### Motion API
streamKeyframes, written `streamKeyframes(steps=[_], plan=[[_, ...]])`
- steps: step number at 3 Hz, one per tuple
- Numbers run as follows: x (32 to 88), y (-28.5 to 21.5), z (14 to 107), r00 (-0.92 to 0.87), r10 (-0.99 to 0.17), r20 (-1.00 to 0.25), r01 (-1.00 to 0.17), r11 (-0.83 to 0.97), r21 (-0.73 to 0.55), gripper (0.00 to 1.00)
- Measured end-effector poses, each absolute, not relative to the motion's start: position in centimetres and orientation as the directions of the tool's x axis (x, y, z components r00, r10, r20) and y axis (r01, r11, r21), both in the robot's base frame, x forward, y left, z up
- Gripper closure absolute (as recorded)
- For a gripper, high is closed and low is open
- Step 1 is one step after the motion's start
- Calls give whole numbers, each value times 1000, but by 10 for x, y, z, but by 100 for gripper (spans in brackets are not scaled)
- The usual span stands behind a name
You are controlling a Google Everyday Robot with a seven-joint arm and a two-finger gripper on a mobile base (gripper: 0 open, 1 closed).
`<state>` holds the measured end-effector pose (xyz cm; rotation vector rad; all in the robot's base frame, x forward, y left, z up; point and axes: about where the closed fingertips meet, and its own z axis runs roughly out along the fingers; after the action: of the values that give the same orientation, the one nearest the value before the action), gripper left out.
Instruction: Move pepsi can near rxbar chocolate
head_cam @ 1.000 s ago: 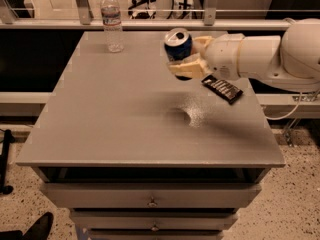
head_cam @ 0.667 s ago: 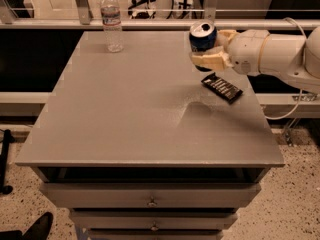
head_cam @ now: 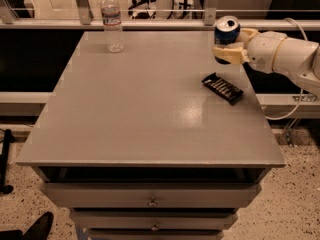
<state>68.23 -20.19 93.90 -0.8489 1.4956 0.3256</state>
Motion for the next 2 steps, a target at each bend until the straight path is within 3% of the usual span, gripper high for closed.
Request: streamKeyframes(steps=[2], plan=[[707, -239, 901, 44, -216, -975, -589, 783, -200, 100]])
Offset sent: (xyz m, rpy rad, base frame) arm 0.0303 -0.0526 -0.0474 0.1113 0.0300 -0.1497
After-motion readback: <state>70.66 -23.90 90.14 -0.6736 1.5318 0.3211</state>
